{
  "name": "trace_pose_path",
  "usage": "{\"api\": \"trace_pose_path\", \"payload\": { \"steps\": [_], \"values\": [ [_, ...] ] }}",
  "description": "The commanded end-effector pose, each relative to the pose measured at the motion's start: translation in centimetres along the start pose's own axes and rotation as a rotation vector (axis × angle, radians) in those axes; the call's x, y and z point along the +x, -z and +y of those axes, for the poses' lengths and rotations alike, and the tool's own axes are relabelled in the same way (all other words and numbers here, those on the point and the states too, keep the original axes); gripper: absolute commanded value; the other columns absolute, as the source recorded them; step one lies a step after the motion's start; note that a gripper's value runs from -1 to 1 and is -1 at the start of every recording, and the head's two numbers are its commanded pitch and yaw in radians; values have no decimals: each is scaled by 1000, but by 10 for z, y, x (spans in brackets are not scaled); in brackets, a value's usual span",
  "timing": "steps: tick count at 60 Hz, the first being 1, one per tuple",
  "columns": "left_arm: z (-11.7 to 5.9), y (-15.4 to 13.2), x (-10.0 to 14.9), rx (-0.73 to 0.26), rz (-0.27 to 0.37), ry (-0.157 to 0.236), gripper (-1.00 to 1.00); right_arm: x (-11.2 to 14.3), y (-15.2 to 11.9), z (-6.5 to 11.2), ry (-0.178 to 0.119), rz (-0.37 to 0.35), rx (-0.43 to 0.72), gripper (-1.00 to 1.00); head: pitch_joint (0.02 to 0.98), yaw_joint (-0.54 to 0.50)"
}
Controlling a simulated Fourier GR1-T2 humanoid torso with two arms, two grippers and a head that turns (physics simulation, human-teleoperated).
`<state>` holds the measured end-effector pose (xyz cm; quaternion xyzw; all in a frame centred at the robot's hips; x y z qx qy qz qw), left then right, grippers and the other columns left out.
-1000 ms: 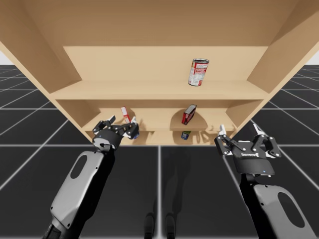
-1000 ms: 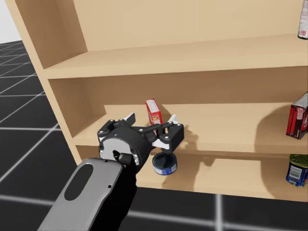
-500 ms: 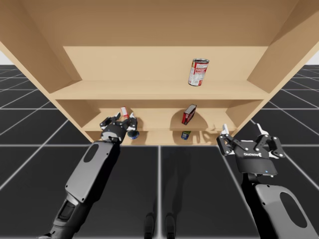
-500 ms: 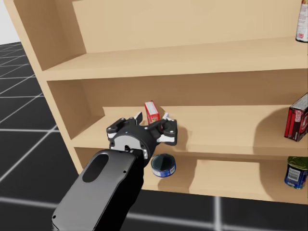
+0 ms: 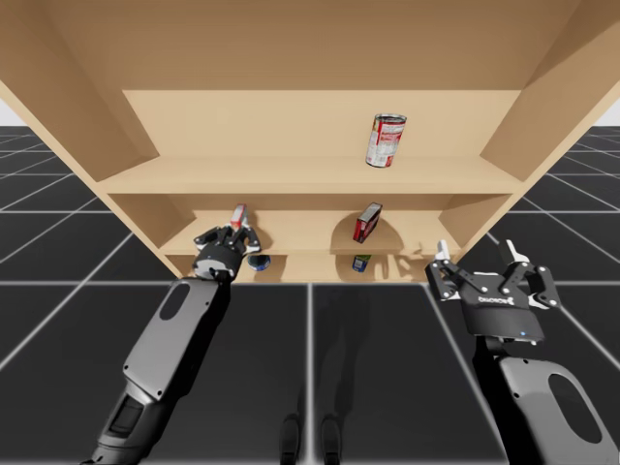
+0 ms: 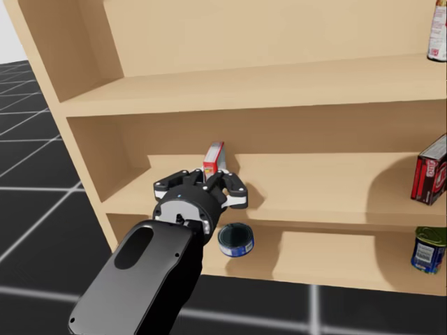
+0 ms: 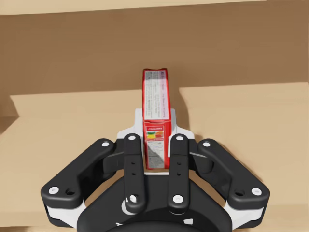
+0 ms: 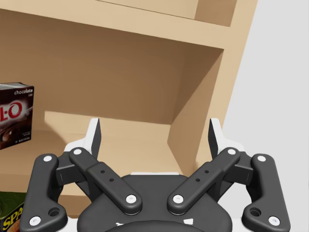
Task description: Look through the shelves, find the gelatin box, and take it.
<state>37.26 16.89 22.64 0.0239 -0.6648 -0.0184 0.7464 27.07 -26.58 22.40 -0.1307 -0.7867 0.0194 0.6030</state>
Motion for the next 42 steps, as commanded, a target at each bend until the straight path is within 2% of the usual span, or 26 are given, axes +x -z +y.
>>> {"api": "trace_pose_path", "payload": {
  "steps": [1, 15, 25, 31, 34, 42],
  "values": [
    [-1, -18, 11, -67, -41, 41, 1000, 0, 0, -1, 0, -1, -4, -1000, 551, 258],
    [17, -55, 19, -79, -64, 88, 1000, 0, 1, -1, 1, -1, -5, -1000, 550, 254],
    [33, -77, 19, -83, -59, 93, 1000, 0, 1, -1, 1, 1, -4, -1000, 554, 255],
    [42, -93, 19, -103, -47, 114, 1000, 0, 1, -1, 1, 2, -4, -1000, 555, 252],
    [44, -101, 19, -115, -43, 134, 1000, 0, 1, -1, 1, 2, -4, -1000, 555, 251],
    [48, -121, 24, -129, -60, 155, 1000, 0, 1, -1, 1, 1, -4, -1000, 555, 249]
  ]
}}
